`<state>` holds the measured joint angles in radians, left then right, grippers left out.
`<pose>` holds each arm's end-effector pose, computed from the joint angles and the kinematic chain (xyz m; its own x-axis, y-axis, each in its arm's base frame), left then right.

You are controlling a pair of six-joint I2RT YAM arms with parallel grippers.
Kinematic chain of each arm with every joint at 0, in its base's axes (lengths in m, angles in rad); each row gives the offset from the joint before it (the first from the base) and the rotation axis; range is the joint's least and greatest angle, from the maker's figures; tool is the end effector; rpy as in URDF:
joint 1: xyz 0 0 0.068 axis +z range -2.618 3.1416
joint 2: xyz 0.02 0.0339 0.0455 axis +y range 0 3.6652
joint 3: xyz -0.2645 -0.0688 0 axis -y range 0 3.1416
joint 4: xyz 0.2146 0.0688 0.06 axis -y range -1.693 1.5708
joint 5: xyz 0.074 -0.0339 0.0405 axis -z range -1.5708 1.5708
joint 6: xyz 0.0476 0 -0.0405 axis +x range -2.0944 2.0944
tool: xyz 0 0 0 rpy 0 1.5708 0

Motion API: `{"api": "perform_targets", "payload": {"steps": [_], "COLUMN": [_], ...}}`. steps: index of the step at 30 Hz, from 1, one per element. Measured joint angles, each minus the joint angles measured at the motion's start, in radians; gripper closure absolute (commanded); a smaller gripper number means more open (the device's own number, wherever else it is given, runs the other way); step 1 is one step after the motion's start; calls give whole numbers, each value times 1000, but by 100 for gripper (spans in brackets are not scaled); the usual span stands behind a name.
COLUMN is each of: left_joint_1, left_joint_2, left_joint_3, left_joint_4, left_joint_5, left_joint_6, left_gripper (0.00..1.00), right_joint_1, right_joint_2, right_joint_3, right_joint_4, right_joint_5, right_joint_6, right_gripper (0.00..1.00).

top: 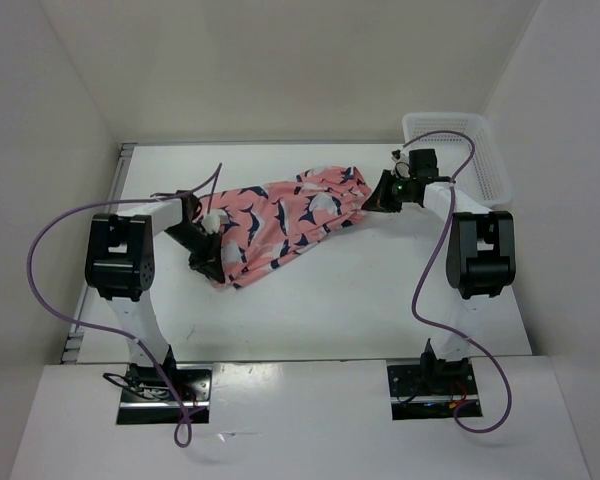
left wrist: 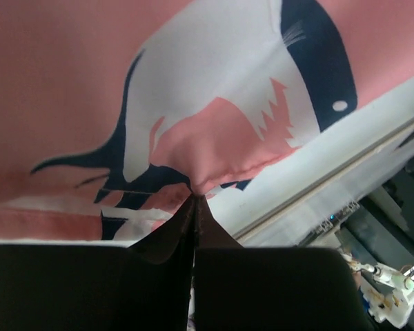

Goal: Fold and stack the shorts
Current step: Fold the shorts

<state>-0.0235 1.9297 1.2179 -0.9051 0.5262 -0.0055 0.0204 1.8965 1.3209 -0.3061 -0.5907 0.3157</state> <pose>0.3086 -0.0312 0.1514 -0.9986 0.0187 0.0488 -0.0083 0.8651 -0.5015 0.3889 0.0345 0.2100 -0.8487 0.2406 -0.4710 -0.1131 0.7874 0.6060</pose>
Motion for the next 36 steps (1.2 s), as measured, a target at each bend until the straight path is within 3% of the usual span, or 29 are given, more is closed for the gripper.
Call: {"api": "perform_targets", "payload": {"steps": [4,8,16,21,25,27,30,34,36], "left_joint_1": [4,34,136,174,190,196,201,202,190], "left_joint_2": [-2,-14,-41,-20,161,166,136,145,157], "left_joint_3": [35,168,626,1027,1629,1712,1770,1873,1883], "left_joint_4": [-23,-25,69,87,106,156,161,67,-25], "left_joint_5": [14,7,-100,-179,-247,-275,-299,-252,-196], "left_joint_6": [1,1,1,2,2,2,2,2,4], "left_gripper": [100,100,100,100,100,100,100,100,90], "right_joint_1": [2,12,56,70,73,76,89,105,126], "right_joint_2": [0,0,-7,11,67,78,56,-18,-42], "right_joint_3": [18,84,397,763,1070,1150,1172,1031,951], "right_joint_4": [-24,-45,-80,-108,-82,-60,-46,-40,-47], "right_joint_5": [-2,-3,48,129,189,208,216,215,216], "right_joint_6": [1,5,35,40,73,80,75,57,44], "right_gripper": [100,100,100,100,100,100,100,100,100]}}
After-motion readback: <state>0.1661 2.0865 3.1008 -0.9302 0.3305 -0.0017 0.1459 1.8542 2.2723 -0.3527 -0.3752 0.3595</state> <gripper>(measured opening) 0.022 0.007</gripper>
